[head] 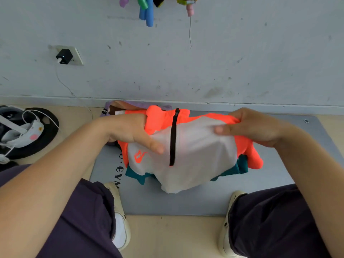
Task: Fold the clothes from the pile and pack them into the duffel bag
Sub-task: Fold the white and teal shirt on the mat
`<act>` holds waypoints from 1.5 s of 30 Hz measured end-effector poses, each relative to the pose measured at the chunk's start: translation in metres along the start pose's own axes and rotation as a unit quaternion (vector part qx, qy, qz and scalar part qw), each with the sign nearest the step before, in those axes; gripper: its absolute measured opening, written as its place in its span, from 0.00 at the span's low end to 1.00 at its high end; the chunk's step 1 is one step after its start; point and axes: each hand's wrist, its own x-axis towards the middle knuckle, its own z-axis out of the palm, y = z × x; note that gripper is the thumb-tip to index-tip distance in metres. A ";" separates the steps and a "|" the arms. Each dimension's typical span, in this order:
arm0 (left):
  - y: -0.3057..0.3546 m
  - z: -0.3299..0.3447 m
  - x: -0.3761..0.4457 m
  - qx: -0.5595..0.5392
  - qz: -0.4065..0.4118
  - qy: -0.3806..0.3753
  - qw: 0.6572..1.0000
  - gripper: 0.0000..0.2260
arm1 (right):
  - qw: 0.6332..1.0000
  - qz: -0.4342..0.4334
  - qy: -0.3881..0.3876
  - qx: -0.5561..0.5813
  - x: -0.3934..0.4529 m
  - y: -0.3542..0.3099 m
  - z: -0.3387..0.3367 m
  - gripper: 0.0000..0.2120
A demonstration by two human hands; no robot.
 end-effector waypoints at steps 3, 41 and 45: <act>-0.010 -0.005 -0.001 -0.011 -0.034 0.013 0.999 0.27 | 0.992 -0.050 0.035 0.112 -0.002 0.006 -0.008 0.13; -0.016 -0.017 -0.022 -0.082 0.003 0.187 0.979 0.18 | 0.999 0.004 0.009 0.051 -0.007 0.016 -0.007 0.20; -0.012 -0.006 -0.015 -0.135 0.023 0.200 0.970 0.13 | 0.987 -0.005 0.057 0.148 0.000 0.013 0.005 0.16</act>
